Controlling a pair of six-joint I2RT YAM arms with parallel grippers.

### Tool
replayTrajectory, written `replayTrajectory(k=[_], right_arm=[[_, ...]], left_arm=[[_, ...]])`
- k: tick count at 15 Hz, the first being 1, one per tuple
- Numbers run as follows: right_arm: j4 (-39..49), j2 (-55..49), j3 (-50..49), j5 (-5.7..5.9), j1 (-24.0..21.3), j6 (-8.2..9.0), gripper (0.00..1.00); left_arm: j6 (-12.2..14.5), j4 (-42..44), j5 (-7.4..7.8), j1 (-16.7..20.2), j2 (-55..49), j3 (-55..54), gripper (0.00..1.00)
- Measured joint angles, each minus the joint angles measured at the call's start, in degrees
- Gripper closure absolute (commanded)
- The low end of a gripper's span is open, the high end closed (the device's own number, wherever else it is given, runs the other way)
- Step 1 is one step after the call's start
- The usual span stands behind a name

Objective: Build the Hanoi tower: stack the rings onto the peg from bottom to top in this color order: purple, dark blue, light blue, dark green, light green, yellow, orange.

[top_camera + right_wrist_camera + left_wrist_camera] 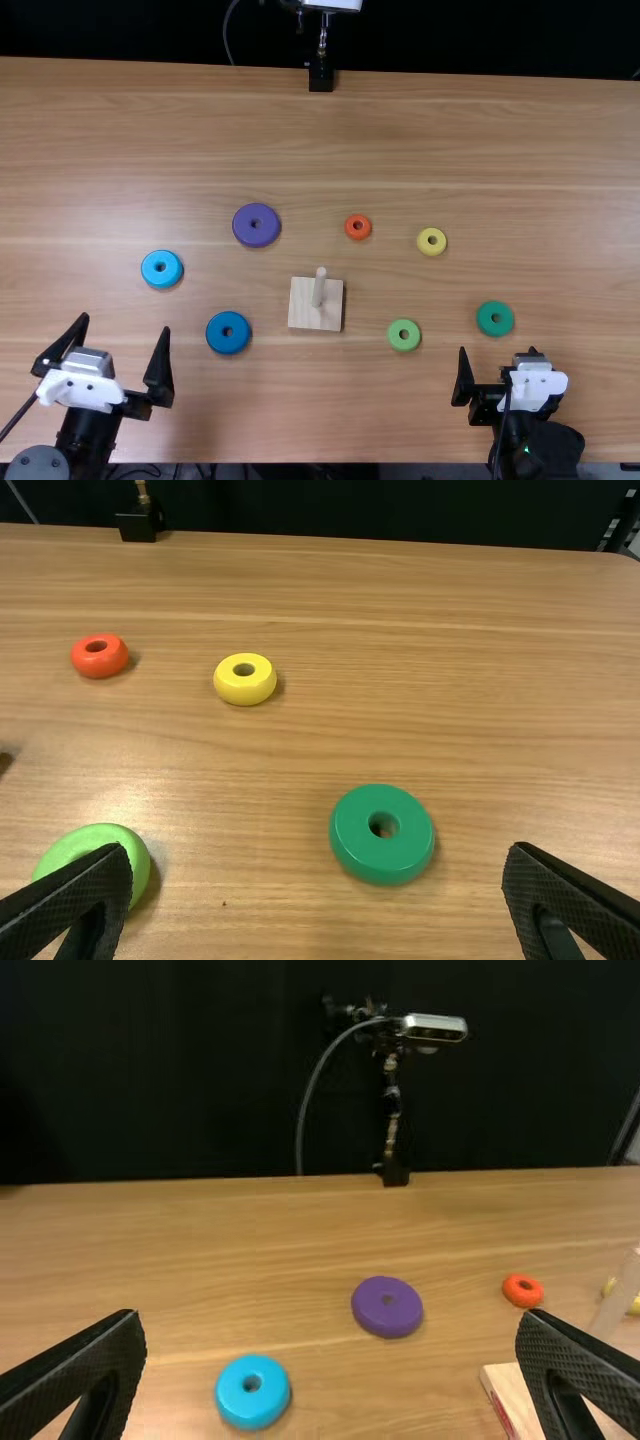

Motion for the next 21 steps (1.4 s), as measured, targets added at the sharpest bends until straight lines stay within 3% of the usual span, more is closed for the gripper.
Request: replayTrajectory(k=[1,3,5,8,11,19,21], right_arm=[[0.0,0.0,0.0,0.02,0.0,0.02,0.0],[-0.02,0.0,0.0,0.02,0.0,0.02,0.0],[-0.02,0.0,0.0,0.0,0.0,0.02,0.0],[0.0,0.0,0.0,0.0,0.0,0.02,0.0],[-0.02,0.0,0.0,0.0,0.0,0.02,0.0],[-0.02,0.0,0.0,0.02,0.0,0.02,0.0],[0.02,0.0,0.0,0.0,0.0,0.04,0.0]], left_arm=[[0.02,-0.42,-1.44,-0.02,0.04,1.66,0.0],[0.22,-0.11,-2.58,-0.02,0.07,4.52,0.0],[2.03,1.38,-2.84,-0.02,0.07,6.86,0.0],[7.48,2.97,-3.15,-0.02,0.04,8.72,0.0],[9.44,4.7,-3.19,-0.02,0.74,9.09,0.0],[10.36,0.17,-2.93,-0.13,31.17,22.8,0.0],[10.36,-2.64,-1.9,-0.17,39.15,27.36,0.0]])
